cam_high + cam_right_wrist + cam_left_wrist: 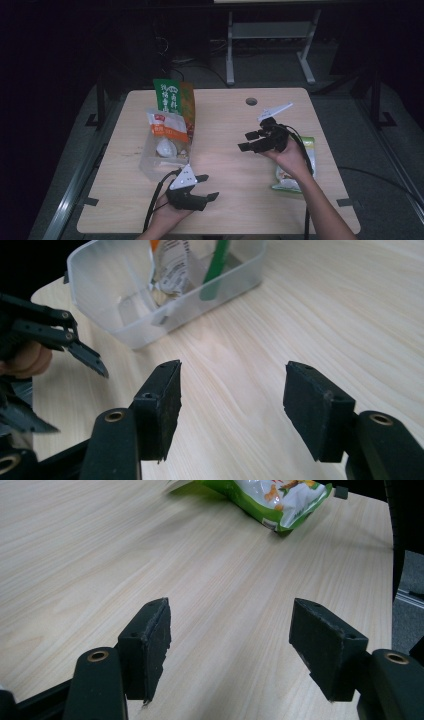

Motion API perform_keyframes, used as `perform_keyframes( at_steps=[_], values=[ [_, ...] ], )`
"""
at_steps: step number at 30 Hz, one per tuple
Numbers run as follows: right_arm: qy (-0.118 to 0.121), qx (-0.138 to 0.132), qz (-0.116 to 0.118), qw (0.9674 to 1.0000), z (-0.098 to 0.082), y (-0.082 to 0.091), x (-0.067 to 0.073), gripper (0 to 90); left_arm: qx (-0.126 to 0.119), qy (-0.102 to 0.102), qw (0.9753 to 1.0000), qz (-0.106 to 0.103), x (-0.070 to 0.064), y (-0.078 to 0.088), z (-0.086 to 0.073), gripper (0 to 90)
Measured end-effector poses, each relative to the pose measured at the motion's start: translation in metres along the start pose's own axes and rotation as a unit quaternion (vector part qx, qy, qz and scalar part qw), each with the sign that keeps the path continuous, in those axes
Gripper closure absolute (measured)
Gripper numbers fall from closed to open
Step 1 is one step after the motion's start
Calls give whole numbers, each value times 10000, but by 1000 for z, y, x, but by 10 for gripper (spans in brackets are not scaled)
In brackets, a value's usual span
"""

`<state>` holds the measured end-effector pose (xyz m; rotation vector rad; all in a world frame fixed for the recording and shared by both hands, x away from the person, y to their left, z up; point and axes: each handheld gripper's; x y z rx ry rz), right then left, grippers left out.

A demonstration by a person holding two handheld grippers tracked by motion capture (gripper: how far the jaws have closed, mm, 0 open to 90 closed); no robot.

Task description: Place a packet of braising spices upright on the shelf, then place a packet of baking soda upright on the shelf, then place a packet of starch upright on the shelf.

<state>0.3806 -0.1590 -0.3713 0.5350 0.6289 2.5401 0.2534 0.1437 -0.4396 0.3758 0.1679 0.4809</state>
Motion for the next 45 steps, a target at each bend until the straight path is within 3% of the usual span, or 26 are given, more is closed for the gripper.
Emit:
perform_keyframes(
  at_steps=[1,13,24,34,45],
  values=[
    [-61,7,-60,10000,-5,9,-3,378,-1,12,10000,5,0,0,0,325],
    [-278,14,-365,9989,-34,45,-15,352,-38,55,10000,-30,0,1,0,306],
    [-468,102,-567,9972,-63,60,-26,338,-26,40,10000,1,0,1,0,297],
    [-571,51,-759,9955,-77,79,-27,330,-24,-3,10000,-65,0,-1,2,296],
    [-755,63,-1110,9909,-91,105,-34,317,-20,0,10000,13,0,2,2,295]
  ],
)
Point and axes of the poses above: each handheld gripper's, and its own axes: y roughly backward along the jaws, z roughly out of its top, x roughly to its left, and after that the axes turned 9 degrees about -x, right-handed
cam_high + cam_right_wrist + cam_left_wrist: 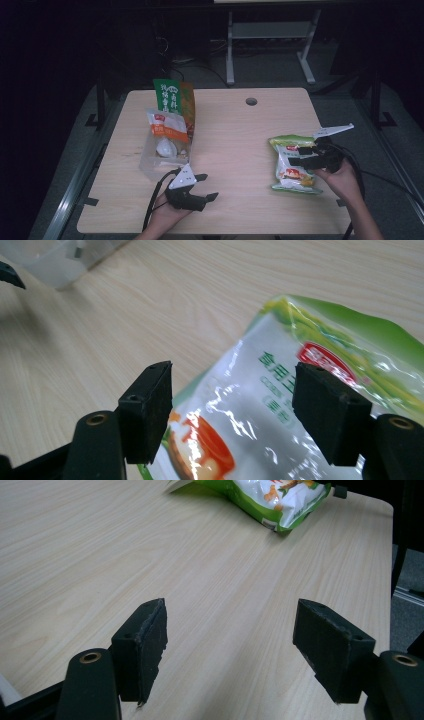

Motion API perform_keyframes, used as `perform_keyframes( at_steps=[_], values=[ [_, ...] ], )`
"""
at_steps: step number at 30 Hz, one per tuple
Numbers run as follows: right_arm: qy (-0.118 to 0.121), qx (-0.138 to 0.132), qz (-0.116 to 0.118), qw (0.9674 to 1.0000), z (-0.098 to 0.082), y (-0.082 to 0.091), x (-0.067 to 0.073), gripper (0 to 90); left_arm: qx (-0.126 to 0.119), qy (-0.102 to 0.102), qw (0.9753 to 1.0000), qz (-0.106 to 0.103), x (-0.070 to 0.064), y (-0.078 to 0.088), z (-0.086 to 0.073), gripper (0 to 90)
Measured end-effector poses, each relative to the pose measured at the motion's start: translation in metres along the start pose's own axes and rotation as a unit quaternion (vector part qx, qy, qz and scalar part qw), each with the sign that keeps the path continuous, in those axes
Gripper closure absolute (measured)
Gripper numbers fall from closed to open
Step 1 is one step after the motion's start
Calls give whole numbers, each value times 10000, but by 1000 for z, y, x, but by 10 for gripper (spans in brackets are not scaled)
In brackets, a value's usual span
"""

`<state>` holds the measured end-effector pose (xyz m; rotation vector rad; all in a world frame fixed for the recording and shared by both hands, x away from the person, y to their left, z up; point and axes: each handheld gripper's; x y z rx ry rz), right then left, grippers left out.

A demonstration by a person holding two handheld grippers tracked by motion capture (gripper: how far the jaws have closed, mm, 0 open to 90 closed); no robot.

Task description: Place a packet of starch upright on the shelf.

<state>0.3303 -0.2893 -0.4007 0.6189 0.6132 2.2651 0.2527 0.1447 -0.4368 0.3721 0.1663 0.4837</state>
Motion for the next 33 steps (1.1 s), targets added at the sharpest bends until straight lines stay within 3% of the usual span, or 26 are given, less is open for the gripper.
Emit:
perform_keyframes(
  at_steps=[5,6,11,17,20,23,26,28,33],
  values=[
    [-98,42,-144,9998,-7,6,-9,313,4,25,10000,48,0,1,0,294],
    [-186,104,-267,9994,-12,8,-15,312,1,58,10000,54,0,1,-1,294],
    [-338,214,-444,9982,-26,11,-31,310,11,54,10000,56,-1,-1,2,294],
    [-577,239,-586,9963,-45,13,-46,310,83,58,9999,-81,-7,-12,8,294],
    [-871,107,-441,9952,-53,14,-52,339,134,-8,9998,-177,-11,-21,14,294],
    [-1177,47,-10,9930,-59,11,-56,448,102,-8,9995,-296,-15,-32,21,293],
    [-1383,-8,159,9903,-61,11,-58,564,100,17,9993,-369,-17,-42,27,289],
    [-1303,-46,180,9913,-62,12,-56,680,120,8,9989,-443,-20,-54,33,287],
    [-1134,74,235,9932,-61,10,-42,739,139,-34,9985,-527,-25,-74,42,287]
  ],
)
Point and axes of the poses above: each handheld gripper's, and its own axes: y roughly backward along the jaws, z roughly out of its top, x roughly to its left, and after that the axes turned 9 degrees about -x, right-handed
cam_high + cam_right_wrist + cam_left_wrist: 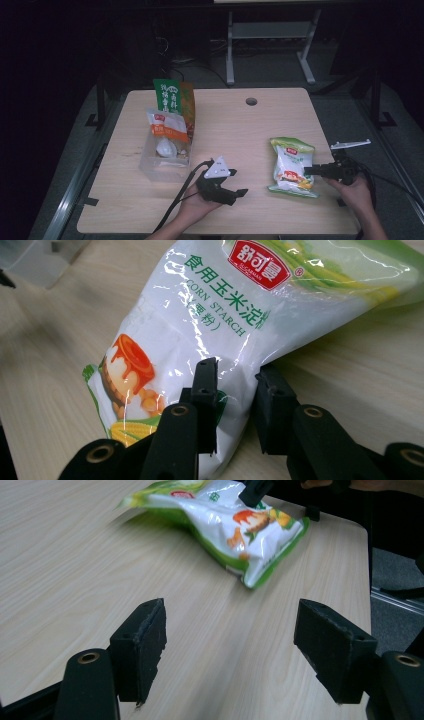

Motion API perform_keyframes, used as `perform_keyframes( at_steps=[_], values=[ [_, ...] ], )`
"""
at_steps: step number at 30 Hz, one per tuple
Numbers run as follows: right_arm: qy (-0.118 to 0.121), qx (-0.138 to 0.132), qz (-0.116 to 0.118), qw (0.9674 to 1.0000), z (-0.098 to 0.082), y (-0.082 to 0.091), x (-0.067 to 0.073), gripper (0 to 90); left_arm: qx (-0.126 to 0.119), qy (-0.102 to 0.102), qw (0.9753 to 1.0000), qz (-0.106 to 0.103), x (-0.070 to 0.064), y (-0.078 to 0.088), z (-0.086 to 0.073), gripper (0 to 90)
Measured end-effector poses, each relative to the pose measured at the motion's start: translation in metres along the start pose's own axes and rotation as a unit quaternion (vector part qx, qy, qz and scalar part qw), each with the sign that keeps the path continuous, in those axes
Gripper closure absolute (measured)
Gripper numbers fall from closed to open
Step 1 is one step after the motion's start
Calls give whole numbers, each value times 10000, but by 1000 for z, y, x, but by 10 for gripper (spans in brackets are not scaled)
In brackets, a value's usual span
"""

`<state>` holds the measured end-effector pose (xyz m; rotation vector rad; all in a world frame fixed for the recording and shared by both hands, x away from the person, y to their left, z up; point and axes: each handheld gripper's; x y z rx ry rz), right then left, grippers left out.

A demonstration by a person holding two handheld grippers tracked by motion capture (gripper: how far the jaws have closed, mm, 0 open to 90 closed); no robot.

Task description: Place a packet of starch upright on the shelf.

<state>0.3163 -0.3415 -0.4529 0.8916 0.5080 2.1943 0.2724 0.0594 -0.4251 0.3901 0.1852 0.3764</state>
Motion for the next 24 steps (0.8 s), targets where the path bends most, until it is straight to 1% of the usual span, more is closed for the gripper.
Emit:
perform_keyframes(
  at_steps=[1,2,3,5,9,10,11,12,13,15,16,17,18,19,21,22,24],
  values=[
    [14,6,16,10000,-1,-1,3,745,-7,24,10000,-18,0,-6,2,288],
    [14,6,16,10000,-1,-1,3,745,-7,24,10000,-18,0,-6,2,290],
    [21,15,9,10000,-2,-3,9,758,-3,39,10000,-27,0,-8,3,290],
    [28,6,7,10000,-4,-5,14,761,19,60,10000,-42,0,-14,4,291],
    [58,10,177,9998,-10,-9,24,757,55,131,9999,-79,0,-25,4,295],
    [109,21,217,9997,-11,-9,25,723,62,158,9998,-96,0,-28,4,298],
    [149,79,316,9994,-11,-10,25,663,75,168,9998,-111,1,-30,4,298],
    [119,104,329,9993,-10,-10,24,619,77,206,9997,-134,1,-33,4,299],
    [38,130,363,9993,-9,-11,22,568,105,215,9996,-144,1,-35,4,300],
    [-51,167,405,9990,-7,-14,16,481,138,258,9994,-159,2,-40,3,301],
    [-182,211,410,9988,-7,-16,13,467,171,266,9993,-176,3,-43,3,301],
    [-320,208,515,9979,-7,-18,9,487,195,318,9991,-190,3,-47,3,301],
    [-380,195,601,9973,-7,-19,7,558,212,326,9990,-206,3,-49,3,301],
    [-380,157,713,9966,-7,-19,7,615,217,352,9989,-224,4,-51,2,300],
    [-402,135,730,9964,-8,-19,9,707,259,440,9983,-263,5,-56,1,301],
    [-347,108,689,9970,-8,-19,11,753,267,446,9983,-260,5,-57,1,300],
    [-204,5,606,9980,-9,-18,14,808,307,496,9978,-302,6,-61,-1,301]
  ],
)
Point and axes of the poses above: each handheld gripper's, and its own axes: y roughly backward along the jaws, z roughly out of its top, x roughly to its left, and after that the axes turned 9 degrees about -x, right-handed
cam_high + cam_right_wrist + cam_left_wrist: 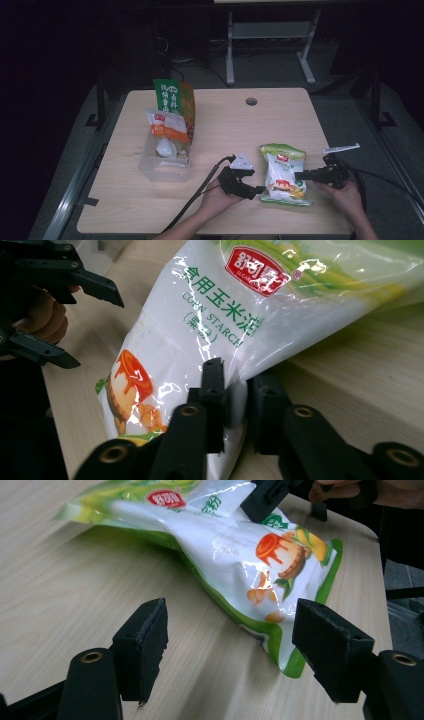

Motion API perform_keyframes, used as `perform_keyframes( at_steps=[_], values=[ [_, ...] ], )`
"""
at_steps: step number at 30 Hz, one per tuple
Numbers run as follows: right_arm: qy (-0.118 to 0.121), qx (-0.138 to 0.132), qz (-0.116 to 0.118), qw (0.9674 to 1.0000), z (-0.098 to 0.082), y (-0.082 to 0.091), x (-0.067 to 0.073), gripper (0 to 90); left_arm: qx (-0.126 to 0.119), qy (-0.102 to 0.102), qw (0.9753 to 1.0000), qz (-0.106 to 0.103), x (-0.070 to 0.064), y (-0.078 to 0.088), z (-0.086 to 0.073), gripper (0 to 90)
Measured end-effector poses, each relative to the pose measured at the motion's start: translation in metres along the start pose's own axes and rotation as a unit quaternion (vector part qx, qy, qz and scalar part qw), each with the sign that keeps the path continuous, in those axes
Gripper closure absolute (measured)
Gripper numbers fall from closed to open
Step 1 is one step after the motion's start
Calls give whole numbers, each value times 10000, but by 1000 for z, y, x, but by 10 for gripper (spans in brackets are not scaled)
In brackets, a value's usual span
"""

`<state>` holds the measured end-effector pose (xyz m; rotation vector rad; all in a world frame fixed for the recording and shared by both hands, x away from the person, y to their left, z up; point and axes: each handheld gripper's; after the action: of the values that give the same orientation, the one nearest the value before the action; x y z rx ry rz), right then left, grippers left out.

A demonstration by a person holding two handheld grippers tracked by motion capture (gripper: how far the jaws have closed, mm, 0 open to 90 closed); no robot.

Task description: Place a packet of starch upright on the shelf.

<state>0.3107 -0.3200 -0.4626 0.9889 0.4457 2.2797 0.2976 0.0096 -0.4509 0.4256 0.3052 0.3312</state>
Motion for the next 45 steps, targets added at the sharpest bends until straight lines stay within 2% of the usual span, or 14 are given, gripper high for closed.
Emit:
perform_keyframes(
  at_steps=[6,8,13,17,21,23,26,32,36,38,39,40,42,45],
  values=[
    [264,-171,-230,9992,2,3,15,847,22,98,9999,-136,3,-7,0,300],
    [389,-327,-219,9985,5,5,22,852,9,177,9997,-182,5,-9,1,300],
    [666,-480,-230,9964,12,7,39,857,-88,473,9982,-357,11,-13,5,326],
    [848,-566,-172,9946,16,8,50,859,-198,776,9951,-581,15,-14,8,431],
    [1017,-647,-184,9925,18,8,57,862,-238,1048,9924,-606,20,-11,11,519],
    [1041,-707,-189,9919,18,7,58,863,-277,1147,9911,-620,24,-9,11,584],
    [1146,-847,-154,9897,17,5,61,863,-352,1148,9911,-580,26,-6,12,713],
    [1252,-990,-149,9871,20,1,68,863,-451,885,9947,-265,25,2,17,797],
    [1370,-1071,-129,9847,23,-5,72,860,-448,532,9976,34,25,11,20,806],
    [1428,-1067,-125,9839,25,-9,73,856,-436,299,9983,250,24,15,22,809],
    [1471,-1043,-122,9835,26,-13,74,852,-436,299,9983,250,24,15,22,810],
    [1493,-1003,-130,9836,26,-16,74,850,-412,143,9984,355,23,17,22,811],
    [1494,-920,-145,9844,27,-20,74,848,-401,-6,9981,462,23,20,21,814],
    [1474,-790,-124,9858,26,-24,72,837,-394,-87,9979,499,22,21,20,817]
  ],
)
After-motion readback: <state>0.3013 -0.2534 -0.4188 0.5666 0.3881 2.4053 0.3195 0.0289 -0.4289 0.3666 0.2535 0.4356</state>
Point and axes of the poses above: each handheld gripper's, and its own axes: y roughly backward along the jaws, z roughly out of its top, x roughly to its left, and after that the axes turned 9 degrees about -x, right-handed
